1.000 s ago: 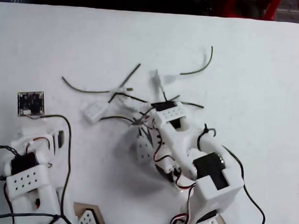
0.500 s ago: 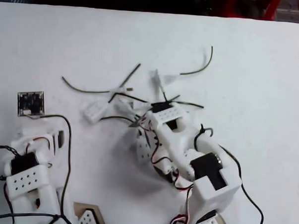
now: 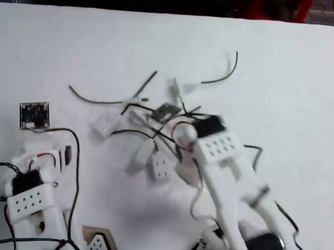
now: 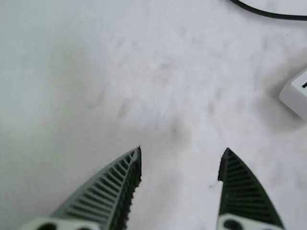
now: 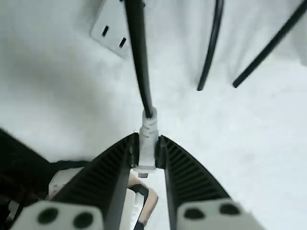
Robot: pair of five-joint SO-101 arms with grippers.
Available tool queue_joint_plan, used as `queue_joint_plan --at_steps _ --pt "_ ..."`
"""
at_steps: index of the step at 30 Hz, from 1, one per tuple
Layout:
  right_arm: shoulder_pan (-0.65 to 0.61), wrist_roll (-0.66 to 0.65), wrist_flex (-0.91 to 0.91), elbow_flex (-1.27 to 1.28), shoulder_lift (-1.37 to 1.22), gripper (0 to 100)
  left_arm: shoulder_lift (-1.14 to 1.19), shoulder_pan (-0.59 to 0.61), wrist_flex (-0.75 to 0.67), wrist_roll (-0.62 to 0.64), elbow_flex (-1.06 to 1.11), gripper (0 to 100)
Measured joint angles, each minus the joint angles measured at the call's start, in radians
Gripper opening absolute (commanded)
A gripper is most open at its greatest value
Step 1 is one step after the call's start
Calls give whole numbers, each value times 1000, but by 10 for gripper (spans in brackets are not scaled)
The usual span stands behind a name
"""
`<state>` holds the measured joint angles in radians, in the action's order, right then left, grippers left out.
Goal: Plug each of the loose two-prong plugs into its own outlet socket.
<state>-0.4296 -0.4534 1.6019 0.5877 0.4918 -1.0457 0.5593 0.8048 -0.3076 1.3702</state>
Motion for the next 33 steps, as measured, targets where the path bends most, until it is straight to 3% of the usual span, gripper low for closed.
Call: queue_joint_plan --at_steps 4,10,19,24,33 --pt "25 17 5 0 193 16 0 -32 0 0 0 260" --pt "26 181 -104 8 361 16 0 -149 23 0 -17 264" --pt "31 476 -468 245 456 16 0 -413 331 -2 -325 306" --pt "144 572 -689 410 477 16 0 -580 408 -2 -404 309" --pt "339 655 -862 520 485 16 133 -809 358 -2 -407 306"
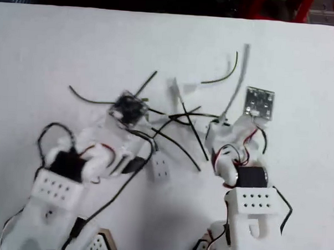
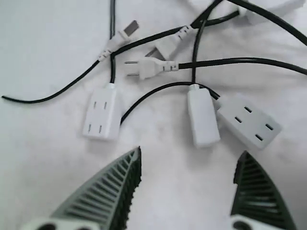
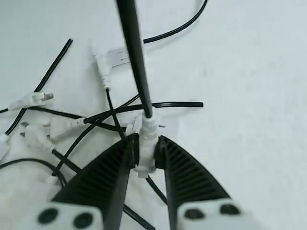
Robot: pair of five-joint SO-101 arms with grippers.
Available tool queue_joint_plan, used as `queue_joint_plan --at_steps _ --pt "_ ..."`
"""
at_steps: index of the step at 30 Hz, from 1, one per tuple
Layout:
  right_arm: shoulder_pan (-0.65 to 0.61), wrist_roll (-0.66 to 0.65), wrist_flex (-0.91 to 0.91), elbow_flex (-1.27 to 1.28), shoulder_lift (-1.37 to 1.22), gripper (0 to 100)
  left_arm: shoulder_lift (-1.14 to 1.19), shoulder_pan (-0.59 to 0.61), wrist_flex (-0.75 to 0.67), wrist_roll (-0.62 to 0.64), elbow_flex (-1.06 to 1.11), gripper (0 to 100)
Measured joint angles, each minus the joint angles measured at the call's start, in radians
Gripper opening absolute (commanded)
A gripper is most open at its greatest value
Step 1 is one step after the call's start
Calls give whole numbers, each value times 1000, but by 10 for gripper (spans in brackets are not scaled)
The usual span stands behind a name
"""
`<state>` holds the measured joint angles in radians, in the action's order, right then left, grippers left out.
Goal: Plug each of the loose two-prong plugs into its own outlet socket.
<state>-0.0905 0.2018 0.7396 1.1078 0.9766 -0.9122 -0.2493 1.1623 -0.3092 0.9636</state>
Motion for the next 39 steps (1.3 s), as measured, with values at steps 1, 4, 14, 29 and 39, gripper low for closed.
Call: queue_joint_plan --at_steps 1,4,14,29,39 --pt "8 0 -5 2 0 16 41 -12 -23 0 0 305" --pt "8 0 -6 2 0 16 189 -40 -106 0 -6 305" --pt "15 0 -6 32 0 16 687 -51 -161 0 -216 260" --pt "14 0 -6 32 0 16 881 292 -66 -87 -517 260" --pt "14 0 -6 32 0 16 772 144 -54 -245 -428 260"
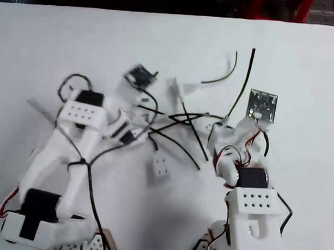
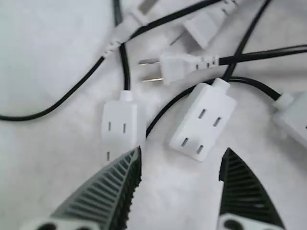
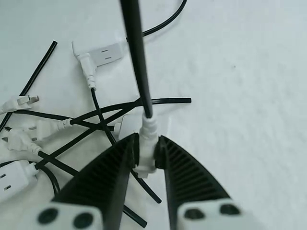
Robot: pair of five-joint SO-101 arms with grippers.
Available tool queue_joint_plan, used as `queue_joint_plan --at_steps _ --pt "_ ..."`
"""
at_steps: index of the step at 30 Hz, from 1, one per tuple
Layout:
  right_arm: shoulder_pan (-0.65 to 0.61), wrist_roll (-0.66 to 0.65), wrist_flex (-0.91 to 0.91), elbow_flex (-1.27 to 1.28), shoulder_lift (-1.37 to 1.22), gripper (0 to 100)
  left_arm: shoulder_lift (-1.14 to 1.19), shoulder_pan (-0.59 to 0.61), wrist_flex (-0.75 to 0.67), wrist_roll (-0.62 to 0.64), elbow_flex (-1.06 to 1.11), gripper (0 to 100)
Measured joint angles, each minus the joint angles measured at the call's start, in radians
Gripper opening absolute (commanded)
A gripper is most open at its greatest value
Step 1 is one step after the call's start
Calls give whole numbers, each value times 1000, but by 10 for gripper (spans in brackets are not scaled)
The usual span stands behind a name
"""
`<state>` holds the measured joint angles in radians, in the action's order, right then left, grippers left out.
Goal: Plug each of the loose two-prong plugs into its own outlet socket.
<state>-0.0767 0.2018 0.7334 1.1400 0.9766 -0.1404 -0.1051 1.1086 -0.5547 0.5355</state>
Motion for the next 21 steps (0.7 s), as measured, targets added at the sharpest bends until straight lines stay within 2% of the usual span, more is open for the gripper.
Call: queue_joint_plan --at_steps 5,11,16,21 --pt "-12 0 0 0 0 16 0 -51 -155 -75 135 260" --pt "-18 0 0 9 0 16 0 -51 -321 -91 244 255" --pt "-21 0 0 9 0 16 0 -51 -391 -91 288 162" --pt "-21 0 0 9 0 16 -5 -58 -387 -94 304 76"
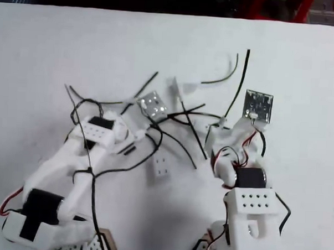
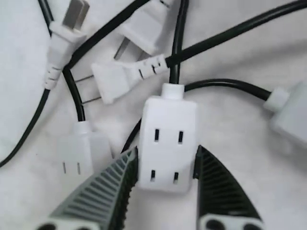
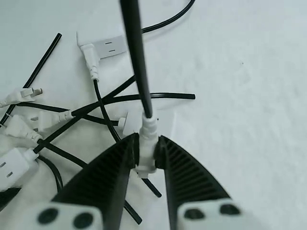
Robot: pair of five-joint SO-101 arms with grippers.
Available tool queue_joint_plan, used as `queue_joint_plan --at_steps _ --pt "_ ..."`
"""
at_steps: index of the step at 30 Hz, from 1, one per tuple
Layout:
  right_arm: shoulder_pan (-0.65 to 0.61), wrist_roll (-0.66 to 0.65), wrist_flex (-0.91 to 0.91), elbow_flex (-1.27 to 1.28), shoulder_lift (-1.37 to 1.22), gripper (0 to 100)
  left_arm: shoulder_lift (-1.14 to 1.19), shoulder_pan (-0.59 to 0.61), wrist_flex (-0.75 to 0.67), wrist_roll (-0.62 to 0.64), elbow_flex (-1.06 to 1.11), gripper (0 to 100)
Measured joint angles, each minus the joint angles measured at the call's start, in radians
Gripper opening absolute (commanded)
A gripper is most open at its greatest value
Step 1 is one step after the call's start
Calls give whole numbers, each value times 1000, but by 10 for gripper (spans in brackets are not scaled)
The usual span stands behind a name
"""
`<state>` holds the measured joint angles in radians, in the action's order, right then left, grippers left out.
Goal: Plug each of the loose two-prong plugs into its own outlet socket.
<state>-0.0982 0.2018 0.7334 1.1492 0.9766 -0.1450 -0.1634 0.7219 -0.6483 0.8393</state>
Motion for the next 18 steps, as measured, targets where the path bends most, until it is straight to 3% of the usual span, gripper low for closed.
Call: queue_joint_plan --at_steps 12,18 --pt "0 0 0 0 0 16 -8 -31 304 8 -40 59" --pt "0 0 0 0 0 16 -8 -75 341 184 -43 204"
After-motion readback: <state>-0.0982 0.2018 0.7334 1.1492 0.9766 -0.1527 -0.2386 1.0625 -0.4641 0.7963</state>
